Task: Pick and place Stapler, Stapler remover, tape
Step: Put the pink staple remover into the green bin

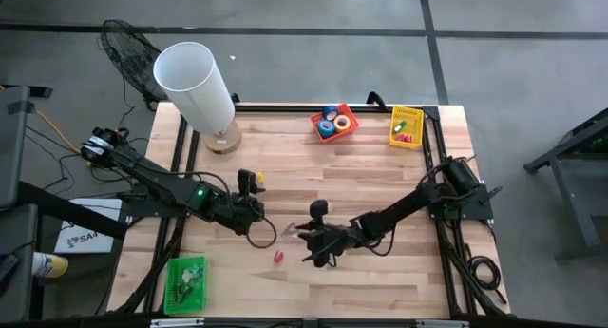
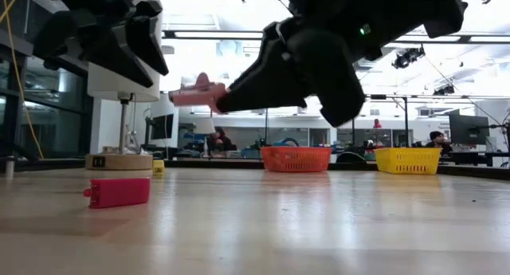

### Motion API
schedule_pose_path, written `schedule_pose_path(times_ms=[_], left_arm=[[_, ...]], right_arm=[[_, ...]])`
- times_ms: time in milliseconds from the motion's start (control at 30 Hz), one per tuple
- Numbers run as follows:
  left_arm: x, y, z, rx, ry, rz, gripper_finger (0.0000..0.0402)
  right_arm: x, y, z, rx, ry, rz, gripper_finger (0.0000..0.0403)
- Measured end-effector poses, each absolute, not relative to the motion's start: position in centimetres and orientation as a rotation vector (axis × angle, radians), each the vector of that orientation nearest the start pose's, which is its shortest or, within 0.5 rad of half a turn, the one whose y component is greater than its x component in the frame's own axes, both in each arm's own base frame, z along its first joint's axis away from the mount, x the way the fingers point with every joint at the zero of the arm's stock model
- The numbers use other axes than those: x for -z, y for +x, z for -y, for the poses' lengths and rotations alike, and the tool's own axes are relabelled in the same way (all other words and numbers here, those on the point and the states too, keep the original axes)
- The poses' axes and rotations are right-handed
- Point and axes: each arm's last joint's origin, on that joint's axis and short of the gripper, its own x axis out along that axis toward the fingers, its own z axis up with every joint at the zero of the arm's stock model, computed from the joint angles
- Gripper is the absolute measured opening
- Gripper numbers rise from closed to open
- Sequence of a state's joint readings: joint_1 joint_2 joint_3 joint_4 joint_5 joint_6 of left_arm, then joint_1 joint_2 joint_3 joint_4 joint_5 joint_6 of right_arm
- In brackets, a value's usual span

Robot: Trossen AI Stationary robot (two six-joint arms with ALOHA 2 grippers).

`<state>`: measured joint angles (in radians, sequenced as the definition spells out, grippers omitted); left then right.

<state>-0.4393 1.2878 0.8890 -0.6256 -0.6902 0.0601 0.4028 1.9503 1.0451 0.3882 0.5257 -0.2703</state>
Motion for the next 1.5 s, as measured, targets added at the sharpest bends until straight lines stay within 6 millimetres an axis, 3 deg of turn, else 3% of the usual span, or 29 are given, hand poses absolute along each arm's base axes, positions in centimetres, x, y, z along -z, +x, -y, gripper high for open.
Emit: schedule_pose_path(times_ms=[367, 567, 967, 1500], left_arm=[[-22.1, 24.8, 11.7, 0.059, 0.933, -0.824, 0.0217], [-21.6, 25.4, 13.2, 0.138, 1.086, -0.753, 0.0217], [-21.5, 25.4, 13.6, 0.244, 1.101, -0.735, 0.0217], [-21.7, 25.5, 13.6, 0.230, 1.116, -0.719, 0.0217]], right_arm=[[-15.1, 37.8, -12.7, 0.150, -0.284, -0.438, 0.0065], [-15.0, 38.3, -11.7, 0.084, -0.141, -0.440, 0.0066], [-15.0, 38.6, -11.0, 0.047, -0.070, -0.441, 0.0066], [-15.9, 39.1, -11.1, -0.014, -0.020, -0.347, 0.0066]])
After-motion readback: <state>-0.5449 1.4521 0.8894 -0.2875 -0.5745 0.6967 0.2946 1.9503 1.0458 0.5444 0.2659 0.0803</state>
